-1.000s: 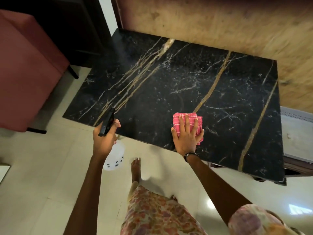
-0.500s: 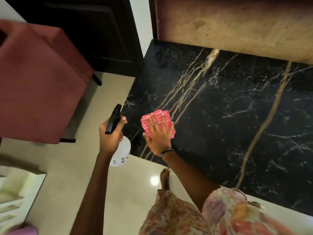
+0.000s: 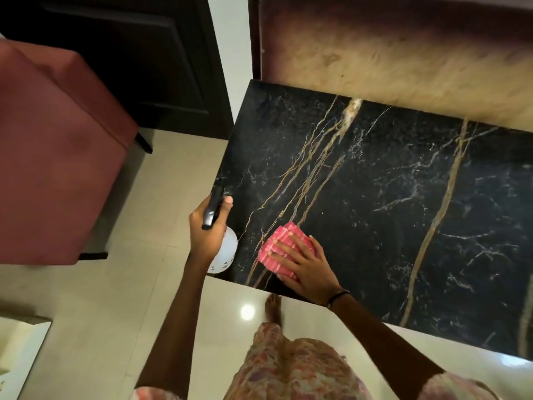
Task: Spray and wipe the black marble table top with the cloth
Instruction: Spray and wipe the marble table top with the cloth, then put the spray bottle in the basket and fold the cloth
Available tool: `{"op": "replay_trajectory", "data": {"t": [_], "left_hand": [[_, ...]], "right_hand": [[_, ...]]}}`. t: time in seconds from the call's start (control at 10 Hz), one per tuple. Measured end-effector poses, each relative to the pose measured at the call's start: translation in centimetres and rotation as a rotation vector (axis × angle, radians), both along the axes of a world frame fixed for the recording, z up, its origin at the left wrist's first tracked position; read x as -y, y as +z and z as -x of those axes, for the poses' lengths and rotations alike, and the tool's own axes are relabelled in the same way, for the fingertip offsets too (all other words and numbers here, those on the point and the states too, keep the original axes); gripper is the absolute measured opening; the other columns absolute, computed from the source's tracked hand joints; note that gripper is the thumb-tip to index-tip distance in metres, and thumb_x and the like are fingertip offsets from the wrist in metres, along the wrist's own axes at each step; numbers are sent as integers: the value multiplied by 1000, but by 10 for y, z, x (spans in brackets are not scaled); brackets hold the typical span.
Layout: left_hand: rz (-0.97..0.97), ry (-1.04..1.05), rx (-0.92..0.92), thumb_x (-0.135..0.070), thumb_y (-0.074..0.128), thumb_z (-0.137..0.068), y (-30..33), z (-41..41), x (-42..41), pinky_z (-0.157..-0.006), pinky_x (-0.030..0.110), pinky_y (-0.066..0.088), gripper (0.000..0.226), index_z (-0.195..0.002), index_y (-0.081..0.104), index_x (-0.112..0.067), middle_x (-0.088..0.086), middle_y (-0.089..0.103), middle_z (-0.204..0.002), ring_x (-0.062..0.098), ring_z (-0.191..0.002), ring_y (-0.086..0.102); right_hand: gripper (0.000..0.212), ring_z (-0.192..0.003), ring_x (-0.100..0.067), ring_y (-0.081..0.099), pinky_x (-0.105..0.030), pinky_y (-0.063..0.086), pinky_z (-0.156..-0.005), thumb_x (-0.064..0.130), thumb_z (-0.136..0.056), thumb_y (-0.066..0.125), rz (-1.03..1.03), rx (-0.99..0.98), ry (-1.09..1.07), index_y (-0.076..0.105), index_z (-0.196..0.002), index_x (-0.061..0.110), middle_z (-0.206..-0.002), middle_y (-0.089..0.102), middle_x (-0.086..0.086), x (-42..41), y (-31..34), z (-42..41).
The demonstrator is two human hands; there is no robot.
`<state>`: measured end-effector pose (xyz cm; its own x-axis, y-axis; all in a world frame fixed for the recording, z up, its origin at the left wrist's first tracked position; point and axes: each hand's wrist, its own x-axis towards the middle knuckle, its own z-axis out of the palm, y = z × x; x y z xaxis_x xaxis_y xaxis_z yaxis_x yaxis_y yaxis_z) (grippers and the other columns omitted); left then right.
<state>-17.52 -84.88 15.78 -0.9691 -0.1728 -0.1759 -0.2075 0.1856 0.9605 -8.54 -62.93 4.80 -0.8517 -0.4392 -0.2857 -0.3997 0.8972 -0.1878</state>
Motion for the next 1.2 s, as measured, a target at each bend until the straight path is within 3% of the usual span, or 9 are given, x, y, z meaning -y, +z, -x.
{"op": "replay_trajectory", "data": {"t": [0.1,0.3,0.5,0.6,0.7,0.8,0.9,1.1,1.2], "left_hand": [[-5,-3,-32,-37,61,-88,1,2,-8,-77,56,50,21,-94,66,-18,14,58,-65,47,-70,53],[-18,-10,-6,-45,61,-83,0,-8,-13,-90,62,49,16,-94,60,-34,24,63,-89,49,-82,60],[-15,-6,1,-35,64,-85,-10,-25,-9,-90,46,52,37,-112,58,-10,21,65,-104,49,-94,60],[15,-31,112,-47,61,-84,-8,-37,-2,-90,21,45,54,-128,48,-19,6,64,-119,20,-109,62],[13,-118,118,-67,59,-74,-8,-47,4,-100,19,42,74,-135,40,-31,-12,52,-132,3,-119,52],[93,-74,290,-80,64,-53,-13,-41,5,-100,43,47,105,-139,36,-25,3,49,-135,23,-120,51],[105,-86,343,-48,73,-73,-15,-47,10,-99,51,48,86,-143,32,-21,11,45,-142,33,-127,48],[7,-32,382,-31,72,-80,-30,-59,22,-69,21,53,55,-129,52,-18,8,59,-126,28,-115,58],[-25,-18,367,-40,73,-77,-28,-64,17,-84,36,56,56,-126,54,-20,8,62,-122,29,-113,60]], "right_hand": [[53,-140,-31,28,-60,15,-111,54,-92,33,14,33,-390,40,-139,32,-146,45,0,42,10,7],[66,-126,-41,48,-66,38,-92,46,-72,69,111,75,-680,55,-131,18,-136,55,-11,104,24,12],[66,-146,-33,5,-56,4,-115,39,-93,48,148,153,-594,19,-150,24,-160,11,-3,84,34,20],[76,-147,-27,4,-50,6,-118,33,-90,57,317,137,-537,12,-151,21,-160,4,-1,91,48,27],[90,-145,-24,15,-43,20,-118,25,-80,73,599,157,-453,16,-150,15,-159,12,-5,106,56,31],[99,-145,-19,11,-28,11,-118,25,-77,77,740,271,-429,13,-150,14,-158,11,-5,114,64,34],[98,-144,-22,16,-33,18,-118,30,-73,79,770,280,-435,18,-149,17,-157,15,-7,124,63,34],[73,-123,-23,45,-40,43,-105,36,-72,79,734,83,-430,45,-133,14,-136,44,-10,135,56,39],[72,-117,-25,49,-34,43,-103,31,-69,82,770,71,-369,49,-129,9,-129,48,-13,123,60,39]]}}
